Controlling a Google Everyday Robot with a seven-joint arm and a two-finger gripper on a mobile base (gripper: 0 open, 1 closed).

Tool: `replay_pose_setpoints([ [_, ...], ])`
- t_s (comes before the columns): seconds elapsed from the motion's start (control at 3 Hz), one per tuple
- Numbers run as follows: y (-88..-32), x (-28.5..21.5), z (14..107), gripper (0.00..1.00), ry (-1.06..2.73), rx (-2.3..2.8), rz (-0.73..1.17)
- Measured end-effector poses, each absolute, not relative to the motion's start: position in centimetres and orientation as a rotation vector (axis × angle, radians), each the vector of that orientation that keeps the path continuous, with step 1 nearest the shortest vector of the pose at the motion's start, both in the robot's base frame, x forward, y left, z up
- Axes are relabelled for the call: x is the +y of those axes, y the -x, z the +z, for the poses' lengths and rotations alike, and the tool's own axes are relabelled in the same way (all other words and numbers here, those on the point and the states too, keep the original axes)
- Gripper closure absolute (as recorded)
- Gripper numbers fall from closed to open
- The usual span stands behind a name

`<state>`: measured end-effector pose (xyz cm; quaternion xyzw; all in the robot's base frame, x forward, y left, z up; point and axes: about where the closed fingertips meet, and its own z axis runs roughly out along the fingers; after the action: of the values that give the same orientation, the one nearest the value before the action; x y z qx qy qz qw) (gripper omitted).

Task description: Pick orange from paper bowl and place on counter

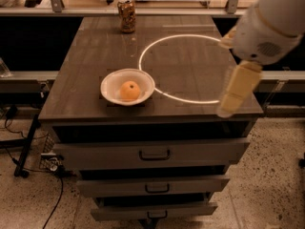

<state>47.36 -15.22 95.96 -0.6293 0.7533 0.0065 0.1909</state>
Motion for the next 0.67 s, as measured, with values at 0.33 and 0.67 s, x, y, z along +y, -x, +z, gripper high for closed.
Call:
replay_pose_setpoints([
  [0.33,-51.4,-7.9,95.1,0.0,1.798,1.974,0.136],
  [0.67,-53.2,-3.4,94.9,0.0,1.806,1.894,0.22],
])
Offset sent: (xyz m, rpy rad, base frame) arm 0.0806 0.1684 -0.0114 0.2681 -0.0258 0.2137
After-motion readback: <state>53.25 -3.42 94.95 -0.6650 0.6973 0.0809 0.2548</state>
